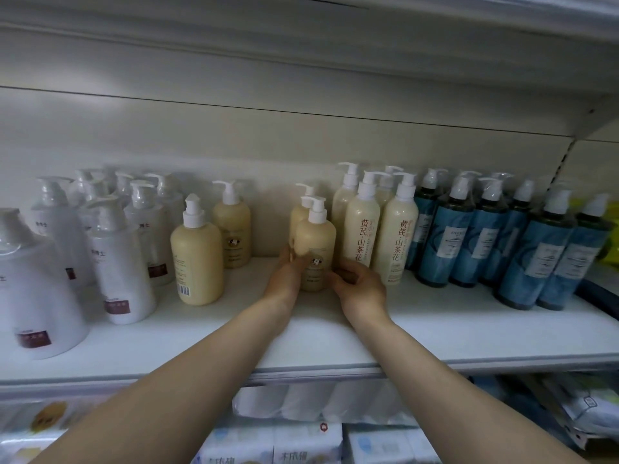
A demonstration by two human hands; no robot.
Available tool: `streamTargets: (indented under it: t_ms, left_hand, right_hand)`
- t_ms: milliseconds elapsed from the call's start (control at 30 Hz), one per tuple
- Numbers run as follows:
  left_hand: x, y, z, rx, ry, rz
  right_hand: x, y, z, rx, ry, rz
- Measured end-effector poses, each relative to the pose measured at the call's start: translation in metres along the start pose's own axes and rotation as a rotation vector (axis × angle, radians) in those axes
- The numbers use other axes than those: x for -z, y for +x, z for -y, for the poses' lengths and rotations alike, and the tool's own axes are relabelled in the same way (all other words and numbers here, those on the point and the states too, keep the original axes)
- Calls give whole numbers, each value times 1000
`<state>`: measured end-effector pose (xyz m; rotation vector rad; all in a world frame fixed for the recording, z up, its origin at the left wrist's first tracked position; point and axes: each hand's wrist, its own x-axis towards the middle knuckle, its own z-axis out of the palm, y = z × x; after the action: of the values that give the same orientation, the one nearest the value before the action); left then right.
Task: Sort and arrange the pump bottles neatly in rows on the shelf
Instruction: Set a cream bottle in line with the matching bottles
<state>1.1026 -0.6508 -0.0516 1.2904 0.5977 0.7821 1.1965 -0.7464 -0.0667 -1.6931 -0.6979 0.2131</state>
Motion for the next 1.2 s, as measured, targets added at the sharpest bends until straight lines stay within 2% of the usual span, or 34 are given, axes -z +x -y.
streamTargets:
  t_ms: [167,400,700,900,1200]
  left_hand:
    - [-5,-11,2,-95,266,-87]
    - [-10,-13,3,-125,383,-135]
    - [-14,-28,-5,-57,345,-187]
    - [-4,-59,-17,-93,274,-251]
    - [52,-93,-32,-248,220,-616]
  right_hand:
    - [-6,1,2,-7,-49,-10]
    - [-5,-2,2,17,-66,36]
    - [7,-8,14,-47,-68,53]
    - [2,-20,35,-14,73,-5]
    - [-37,-43,50,-16,122,35]
